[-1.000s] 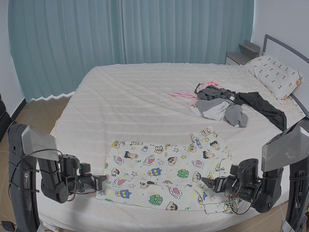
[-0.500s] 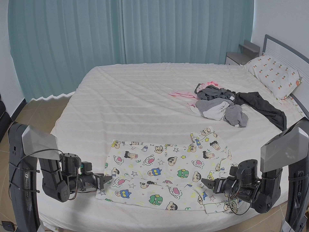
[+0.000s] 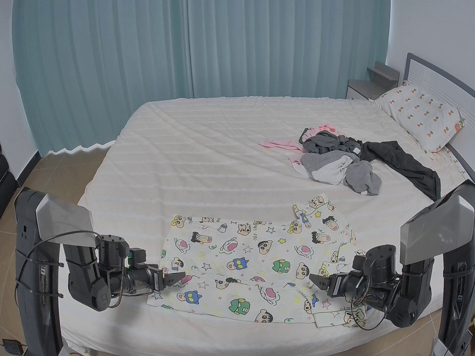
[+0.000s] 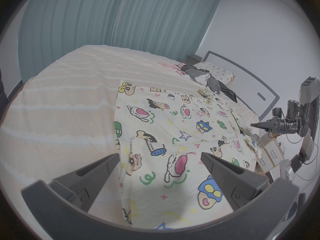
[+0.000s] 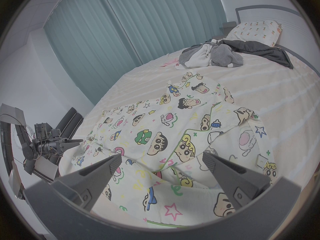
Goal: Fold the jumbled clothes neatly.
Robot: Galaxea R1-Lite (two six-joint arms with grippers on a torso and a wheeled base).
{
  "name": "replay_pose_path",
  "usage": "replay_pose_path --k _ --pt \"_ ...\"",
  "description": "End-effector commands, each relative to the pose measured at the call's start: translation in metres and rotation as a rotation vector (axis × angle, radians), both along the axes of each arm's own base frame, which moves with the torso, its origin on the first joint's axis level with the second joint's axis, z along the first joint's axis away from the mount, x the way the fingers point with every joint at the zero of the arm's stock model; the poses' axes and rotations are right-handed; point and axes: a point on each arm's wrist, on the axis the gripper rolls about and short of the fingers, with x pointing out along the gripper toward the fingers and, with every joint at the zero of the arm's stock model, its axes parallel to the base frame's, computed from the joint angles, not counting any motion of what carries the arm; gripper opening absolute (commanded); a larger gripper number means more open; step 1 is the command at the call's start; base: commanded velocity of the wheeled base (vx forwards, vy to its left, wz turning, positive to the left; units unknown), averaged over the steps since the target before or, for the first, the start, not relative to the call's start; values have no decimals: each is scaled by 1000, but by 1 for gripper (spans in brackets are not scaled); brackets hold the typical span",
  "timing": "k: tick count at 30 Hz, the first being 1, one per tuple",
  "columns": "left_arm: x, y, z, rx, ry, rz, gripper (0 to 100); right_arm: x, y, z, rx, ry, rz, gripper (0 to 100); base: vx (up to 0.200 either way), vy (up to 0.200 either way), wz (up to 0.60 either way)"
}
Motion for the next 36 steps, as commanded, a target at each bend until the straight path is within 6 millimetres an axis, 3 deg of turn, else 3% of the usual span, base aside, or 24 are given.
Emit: replay_pose_path --k 1,9,17,31,32,36 --pt "2 -7 0 -1 -10 -18 100 0 0 0 -1 2 1 100 0 0 0" --pt "7 -9 1 25 -32 10 100 -1 0 0 -1 3 3 100 0 0 0" --pt "12 -11 -17 34 -5 13 100 -1 1 0 -1 2 4 100 0 0 0" --pt "9 -8 -19 17 32 25 100 -2 2 0 1 3 12 100 0 0 0" --pt "9 -8 -19 17 32 25 0 -2 2 0 1 3 12 100 0 0 0" --pt "8 -8 -19 7 41 32 0 -3 3 0 1 3 15 100 0 0 0"
